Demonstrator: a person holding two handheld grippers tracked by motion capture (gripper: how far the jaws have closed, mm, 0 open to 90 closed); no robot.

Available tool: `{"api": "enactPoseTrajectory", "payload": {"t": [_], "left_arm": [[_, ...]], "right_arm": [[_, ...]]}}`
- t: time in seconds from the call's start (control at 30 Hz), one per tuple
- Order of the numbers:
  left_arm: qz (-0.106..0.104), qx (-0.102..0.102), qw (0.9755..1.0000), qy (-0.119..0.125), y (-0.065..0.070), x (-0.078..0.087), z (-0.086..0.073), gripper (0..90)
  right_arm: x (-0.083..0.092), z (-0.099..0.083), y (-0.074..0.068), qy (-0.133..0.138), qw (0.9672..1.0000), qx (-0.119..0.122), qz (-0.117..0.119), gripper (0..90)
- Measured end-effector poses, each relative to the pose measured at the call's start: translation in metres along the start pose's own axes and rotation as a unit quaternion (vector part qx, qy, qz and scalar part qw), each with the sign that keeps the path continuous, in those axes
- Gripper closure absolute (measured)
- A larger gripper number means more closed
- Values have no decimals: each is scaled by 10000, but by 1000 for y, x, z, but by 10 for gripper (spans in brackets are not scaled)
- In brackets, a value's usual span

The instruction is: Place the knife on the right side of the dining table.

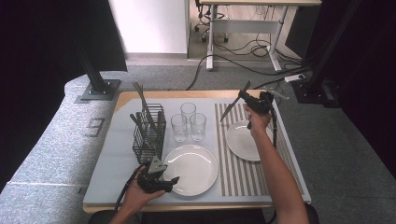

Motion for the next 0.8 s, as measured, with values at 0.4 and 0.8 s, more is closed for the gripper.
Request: {"api": "enactPoseTrajectory", "payload": {"t": [0.4, 0.8], "left_arm": [[-5, 2, 10000, 4, 0, 0, 0, 322], [-30, -25, 10000, 0, 0, 1, 0, 322]], "right_arm": [[-4, -3, 6, -19, 10000, 2, -69, 837], [-9, -10, 7, -124, 9999, 52, -98, 837]]}}
Point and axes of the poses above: each handheld gripper's, and its own axes: x roughly backward along the jaws, z roughly out of its top, y roughly to its right, the point moved 10 cm from there along -x, roughly forward along the jaws, and after that the axes turned 4 degrees about -x, right-handed, at the moved point
